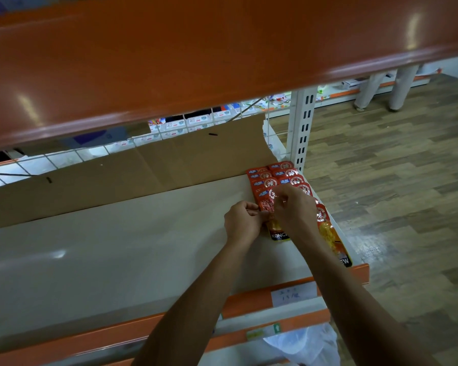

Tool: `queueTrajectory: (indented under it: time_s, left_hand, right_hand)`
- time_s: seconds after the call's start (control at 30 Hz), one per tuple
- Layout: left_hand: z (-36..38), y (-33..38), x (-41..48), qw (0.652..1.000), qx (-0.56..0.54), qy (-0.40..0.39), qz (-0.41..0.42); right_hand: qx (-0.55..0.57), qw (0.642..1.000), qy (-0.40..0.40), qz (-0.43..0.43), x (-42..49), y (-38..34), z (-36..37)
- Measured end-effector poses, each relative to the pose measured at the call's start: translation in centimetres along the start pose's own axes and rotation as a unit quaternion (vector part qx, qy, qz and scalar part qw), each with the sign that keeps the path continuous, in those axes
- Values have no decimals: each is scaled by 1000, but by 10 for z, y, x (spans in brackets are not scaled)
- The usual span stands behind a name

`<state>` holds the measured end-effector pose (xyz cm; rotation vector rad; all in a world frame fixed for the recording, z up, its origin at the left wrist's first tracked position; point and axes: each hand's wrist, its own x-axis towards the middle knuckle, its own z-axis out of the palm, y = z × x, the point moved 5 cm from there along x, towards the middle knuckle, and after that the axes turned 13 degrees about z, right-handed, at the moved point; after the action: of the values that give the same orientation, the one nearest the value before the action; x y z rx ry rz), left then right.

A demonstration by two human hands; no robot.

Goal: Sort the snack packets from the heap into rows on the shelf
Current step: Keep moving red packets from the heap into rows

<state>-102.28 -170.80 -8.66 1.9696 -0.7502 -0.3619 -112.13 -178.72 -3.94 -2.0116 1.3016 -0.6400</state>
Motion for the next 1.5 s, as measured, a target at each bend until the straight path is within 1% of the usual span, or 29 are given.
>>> queueTrajectory:
  time_s: [0.17,0.27,0.47,0.6,0.77,0.87,1.0,1.1,1.27,1.5]
  left_hand:
    - [-12,-5,-4,999,35,-4,10]
    - [-32,-11,-6,996,81,11,38]
    - [-101,-41,-25,984,151,52,76]
    - [-168,-69,-52,968,223,82,85]
    - [-263,-114,-98,947,294,113,57]
    - [-322,-142,-129,939,316,133,35]
    - [-400,-180,-169,929,333,163,2]
    - [-449,-206,-188,922,345,177,-17]
    - [-514,-241,-200,909,355,213,-37]
    - [-602,-295,-187,897,376,221,-73]
  right_hand:
    - [-18,999,-17,-19,-9,-9,15]
    - [-35,998,-35,-38,-16,-19,30]
    - [-56,989,-102,-88,-55,-54,84]
    - [-94,974,-146,-148,-101,-91,132]
    - [-111,956,-192,-190,-177,-147,194]
    - [-106,948,-212,-214,-226,-180,230]
    - [-91,944,-232,-218,-289,-222,274]
    - [-86,935,-249,-238,-329,-251,302]
    - [-111,916,-268,-277,-370,-296,347]
    - [-61,910,-288,-292,-404,-374,427]
